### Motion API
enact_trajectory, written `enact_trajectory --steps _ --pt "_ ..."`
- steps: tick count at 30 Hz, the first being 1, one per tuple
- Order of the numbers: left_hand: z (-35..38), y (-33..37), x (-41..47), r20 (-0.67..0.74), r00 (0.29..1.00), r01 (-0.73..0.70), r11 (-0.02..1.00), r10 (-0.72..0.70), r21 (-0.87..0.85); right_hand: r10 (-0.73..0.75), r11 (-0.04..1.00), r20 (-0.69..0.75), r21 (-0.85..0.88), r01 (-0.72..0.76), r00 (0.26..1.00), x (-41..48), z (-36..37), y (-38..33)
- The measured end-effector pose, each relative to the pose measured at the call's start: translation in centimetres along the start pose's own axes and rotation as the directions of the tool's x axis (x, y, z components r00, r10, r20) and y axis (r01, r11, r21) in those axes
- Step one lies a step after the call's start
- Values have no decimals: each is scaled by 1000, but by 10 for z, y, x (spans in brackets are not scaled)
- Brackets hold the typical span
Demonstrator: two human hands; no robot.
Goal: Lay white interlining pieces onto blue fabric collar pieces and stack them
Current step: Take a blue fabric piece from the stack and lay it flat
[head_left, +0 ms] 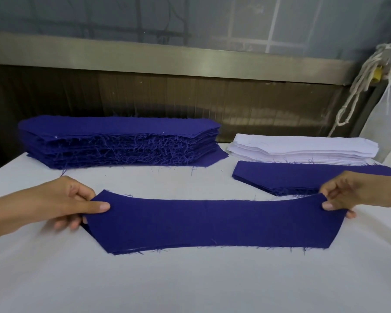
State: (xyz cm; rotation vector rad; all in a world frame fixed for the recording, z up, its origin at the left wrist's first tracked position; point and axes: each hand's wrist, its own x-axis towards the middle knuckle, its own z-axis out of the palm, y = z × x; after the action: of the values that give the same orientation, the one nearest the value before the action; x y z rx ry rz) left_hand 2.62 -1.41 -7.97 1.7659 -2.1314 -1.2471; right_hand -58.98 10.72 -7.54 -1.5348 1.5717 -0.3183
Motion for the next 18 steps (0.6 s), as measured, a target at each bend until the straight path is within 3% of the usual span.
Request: enact_trajectory --steps 8,18 --pt "0 1 -3 11 1000 15 1000 -15 14 46 999 -19 -3 -46 999 6 -4 11" --pt "3 0 -6 -112 993 27 998 -20 65 64 994 -56 -86 -69 996 23 -20 48"
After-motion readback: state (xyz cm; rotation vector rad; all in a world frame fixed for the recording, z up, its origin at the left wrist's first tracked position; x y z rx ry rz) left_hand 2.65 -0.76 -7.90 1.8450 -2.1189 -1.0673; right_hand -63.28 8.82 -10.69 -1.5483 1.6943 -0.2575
